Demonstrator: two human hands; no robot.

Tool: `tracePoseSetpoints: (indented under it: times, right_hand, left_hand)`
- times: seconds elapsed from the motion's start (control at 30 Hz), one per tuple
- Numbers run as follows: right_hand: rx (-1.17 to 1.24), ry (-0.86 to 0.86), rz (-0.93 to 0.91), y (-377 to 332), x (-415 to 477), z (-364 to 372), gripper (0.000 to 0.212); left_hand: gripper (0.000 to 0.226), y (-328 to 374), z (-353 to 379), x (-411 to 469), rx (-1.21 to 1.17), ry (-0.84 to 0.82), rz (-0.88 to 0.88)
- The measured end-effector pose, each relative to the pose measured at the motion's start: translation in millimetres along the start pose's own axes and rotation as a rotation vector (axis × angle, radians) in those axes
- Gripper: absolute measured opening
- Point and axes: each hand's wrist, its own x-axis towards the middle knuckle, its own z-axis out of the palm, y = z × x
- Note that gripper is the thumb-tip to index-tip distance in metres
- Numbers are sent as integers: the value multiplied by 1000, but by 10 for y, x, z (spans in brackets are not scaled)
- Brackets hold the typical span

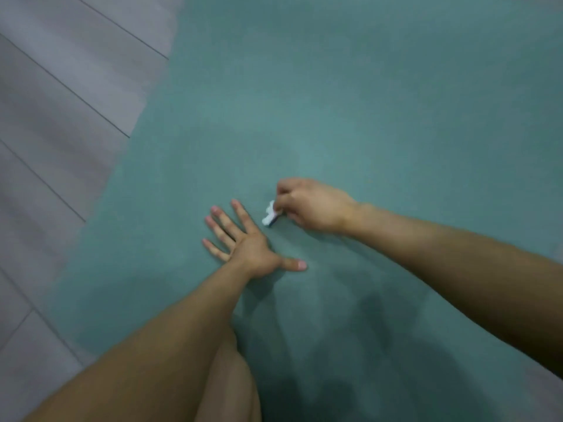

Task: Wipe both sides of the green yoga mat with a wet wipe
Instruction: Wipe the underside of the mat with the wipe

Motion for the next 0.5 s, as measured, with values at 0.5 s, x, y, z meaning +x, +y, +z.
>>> tracePoseSetpoints:
  times: [0.5]
  right_hand:
    - [59,506,497,626,-81,-303,31]
  left_hand:
    - [198,-7,-54,-32,11,-38,18]
